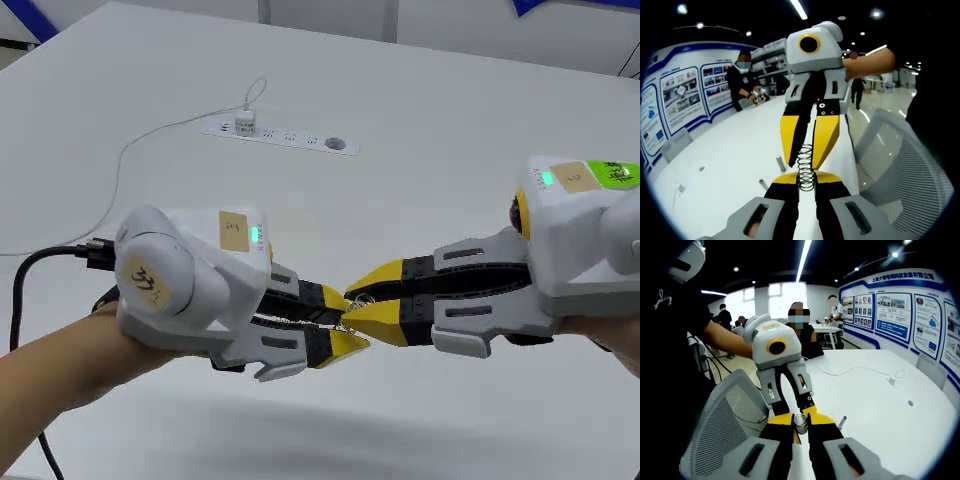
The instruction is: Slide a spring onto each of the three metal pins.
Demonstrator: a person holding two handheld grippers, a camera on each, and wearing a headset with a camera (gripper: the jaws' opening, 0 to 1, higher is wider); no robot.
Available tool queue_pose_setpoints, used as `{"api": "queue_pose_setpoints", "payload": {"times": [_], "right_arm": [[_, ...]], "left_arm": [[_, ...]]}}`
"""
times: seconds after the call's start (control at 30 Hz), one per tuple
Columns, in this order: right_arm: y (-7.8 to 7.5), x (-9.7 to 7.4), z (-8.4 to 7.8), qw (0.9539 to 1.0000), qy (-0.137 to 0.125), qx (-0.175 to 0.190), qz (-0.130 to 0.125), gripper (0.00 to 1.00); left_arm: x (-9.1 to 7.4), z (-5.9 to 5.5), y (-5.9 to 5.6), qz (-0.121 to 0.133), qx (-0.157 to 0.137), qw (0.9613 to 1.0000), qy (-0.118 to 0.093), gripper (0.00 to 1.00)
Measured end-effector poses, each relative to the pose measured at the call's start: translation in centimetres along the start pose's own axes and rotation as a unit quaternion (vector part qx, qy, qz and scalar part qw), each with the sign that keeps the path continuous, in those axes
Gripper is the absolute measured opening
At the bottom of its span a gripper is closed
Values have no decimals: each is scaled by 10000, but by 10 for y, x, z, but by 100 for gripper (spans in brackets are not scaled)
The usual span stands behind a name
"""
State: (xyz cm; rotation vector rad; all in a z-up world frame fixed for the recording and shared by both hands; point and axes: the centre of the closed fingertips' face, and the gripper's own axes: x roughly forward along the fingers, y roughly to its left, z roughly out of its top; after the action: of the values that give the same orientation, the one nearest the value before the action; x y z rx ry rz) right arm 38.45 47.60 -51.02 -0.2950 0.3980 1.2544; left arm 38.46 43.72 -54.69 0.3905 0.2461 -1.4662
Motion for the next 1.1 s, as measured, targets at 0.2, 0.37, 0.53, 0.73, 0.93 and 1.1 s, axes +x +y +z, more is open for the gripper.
{"api": "queue_pose_setpoints", "payload": {"times": [0.2, 0.37, 0.53, 0.73, 0.93, 1.1], "right_arm": [[-1, 4, -1, 10000, 32, -26, -76, 11], [-4, 4, 1, 9999, 6, -25, -116, 11], [-11, 1, 4, 9998, -32, -11, -203, 11], [-25, -5, 2, 9992, -44, 35, -394, 11], [-43, -10, -3, 9978, -5, 127, -653, 11], [-56, -14, -7, 9960, 6, 206, -869, 11]], "left_arm": [[0, -3, 1, -13, -180, 9998, 43, 11], [-1, -4, 4, 80, -225, 9997, 35, 12], [-3, -11, 9, 187, -298, 9992, 177, 23], [-9, -16, 13, 270, -550, 9979, 211, 35], [-14, -21, 21, 467, -664, 9965, 216, 52], [-15, -24, 27, 618, -728, 9951, 262, 64]]}}
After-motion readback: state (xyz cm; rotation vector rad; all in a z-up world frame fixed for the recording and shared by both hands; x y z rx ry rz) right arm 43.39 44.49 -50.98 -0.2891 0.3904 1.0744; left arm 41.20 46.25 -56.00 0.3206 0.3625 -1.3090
